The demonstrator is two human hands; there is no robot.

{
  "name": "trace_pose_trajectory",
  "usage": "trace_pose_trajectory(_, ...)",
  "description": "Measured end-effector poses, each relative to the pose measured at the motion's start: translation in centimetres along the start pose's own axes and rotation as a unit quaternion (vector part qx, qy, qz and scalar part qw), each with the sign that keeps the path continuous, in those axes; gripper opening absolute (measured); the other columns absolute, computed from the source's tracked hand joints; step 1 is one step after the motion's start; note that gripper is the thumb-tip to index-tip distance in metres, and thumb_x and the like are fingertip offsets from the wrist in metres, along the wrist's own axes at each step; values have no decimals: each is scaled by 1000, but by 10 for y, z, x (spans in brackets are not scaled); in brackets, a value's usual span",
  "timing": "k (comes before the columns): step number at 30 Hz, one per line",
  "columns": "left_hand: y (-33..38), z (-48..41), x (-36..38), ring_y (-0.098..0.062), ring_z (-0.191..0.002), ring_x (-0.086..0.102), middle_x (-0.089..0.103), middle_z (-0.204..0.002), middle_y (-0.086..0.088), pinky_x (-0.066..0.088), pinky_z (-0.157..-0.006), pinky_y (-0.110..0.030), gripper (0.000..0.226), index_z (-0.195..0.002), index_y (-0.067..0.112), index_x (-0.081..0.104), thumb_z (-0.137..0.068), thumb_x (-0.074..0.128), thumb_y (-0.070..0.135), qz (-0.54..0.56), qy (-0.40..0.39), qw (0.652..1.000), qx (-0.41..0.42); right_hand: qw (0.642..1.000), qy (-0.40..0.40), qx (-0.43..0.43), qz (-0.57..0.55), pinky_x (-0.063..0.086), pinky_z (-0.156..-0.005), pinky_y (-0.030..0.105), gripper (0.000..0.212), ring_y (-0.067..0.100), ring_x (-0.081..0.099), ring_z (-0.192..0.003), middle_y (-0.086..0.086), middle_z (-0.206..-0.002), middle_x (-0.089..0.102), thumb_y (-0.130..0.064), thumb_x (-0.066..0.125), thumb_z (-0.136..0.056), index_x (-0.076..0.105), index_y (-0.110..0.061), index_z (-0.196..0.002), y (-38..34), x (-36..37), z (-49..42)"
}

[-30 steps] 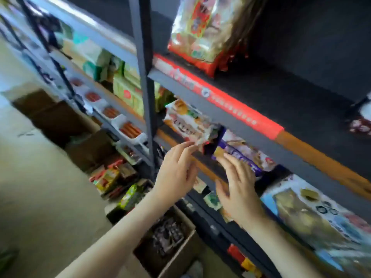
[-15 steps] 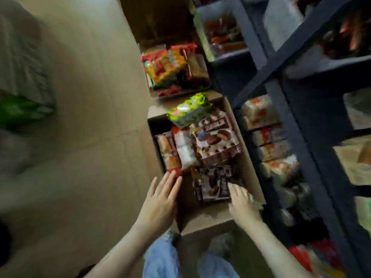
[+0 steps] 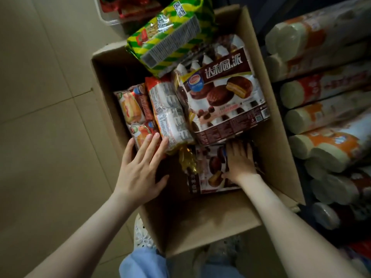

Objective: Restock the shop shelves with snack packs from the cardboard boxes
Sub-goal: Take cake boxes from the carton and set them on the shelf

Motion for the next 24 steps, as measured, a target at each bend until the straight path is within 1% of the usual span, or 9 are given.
trace_pose_trajectory(4,1,-2,1,-28,-145,23,27,-156,-14,14,-116,-57,97,-153,15,16,-74,53,56,-8,3,1000,-6,999,9,-17,40,1,-118,50,103,32,12,-142,13,-153,15,-53,69,-76,11,-12,-150,-5,-16,-10)
trace_pose_trajectory(9,2,-2,3,-28,-146,22,27,-156,-15,15,-116,-57,101,-153,12,15,-69,59,49,-26,-14,1000,-6,998,22,-49,31,-8,-117,47,101,32,5,-146,14,-155,13,-33,70,-78,3,-11,-150,-34,-22,8)
trace_pose_trajectory(11,4,-2,2,-29,-146,22,28,-155,-15,16,-115,-57,102,-152,11,14,-67,63,37,-35,-10,999,-9,997,54,-54,11,5,-118,45,94,31,13,-143,15,-153,20,-27,69,-79,7,-13,-149,-43,-23,22)
trace_pose_trajectory(14,8,0,1,-30,-145,23,28,-155,-17,13,-116,-55,108,-151,10,13,-62,72,20,-17,-15,999,-24,992,110,-57,28,25,-104,40,91,28,26,-135,13,-149,26,-27,68,-79,11,-16,-149,-39,-25,46)
trace_pose_trajectory(18,25,7,-8,-34,-145,17,24,-156,-20,9,-115,-54,102,-152,7,16,-64,68,10,57,-30,994,-83,986,152,-70,26,31,-93,36,70,24,38,-125,4,-137,42,-16,59,-84,27,-16,-146,-24,-16,82)
trace_pose_trajectory(20,40,16,-23,-35,-144,19,26,-155,-22,11,-114,-56,89,-148,3,27,-66,59,17,105,-30,991,-81,984,155,-83,20,30,-89,36,72,25,45,-117,3,-125,52,-15,75,-73,42,-14,-137,-19,-7,110)
trace_pose_trajectory(21,50,20,-33,-35,-144,21,28,-154,-21,12,-115,-56,82,-146,3,33,-69,53,25,135,-30,988,-64,981,172,-92,21,30,-85,37,79,25,47,-108,4,-116,58,-14,84,-59,50,-13,-130,-18,-7,128)
trace_pose_trajectory(22,60,25,-45,-33,-144,24,32,-153,-19,14,-116,-54,77,-144,4,39,-74,48,34,163,-33,985,-39,976,196,-100,8,29,-81,38,86,26,47,-98,5,-108,62,-10,89,-45,53,-10,-123,-18,-9,147)
trace_pose_trajectory(24,85,34,-77,-30,-142,31,39,-150,-15,17,-117,-51,79,-141,7,46,-77,44,54,182,-57,981,30,962,251,-103,-26,29,-81,38,94,26,43,-89,7,-103,64,-6,88,-33,50,-7,-120,-19,-30,191)
Point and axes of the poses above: each hand's wrist, its own z-axis away from the middle knuckle, its own x-axis out of the palm, y = z × x, the point moved 5 cm from there along -z, towards the middle knuckle
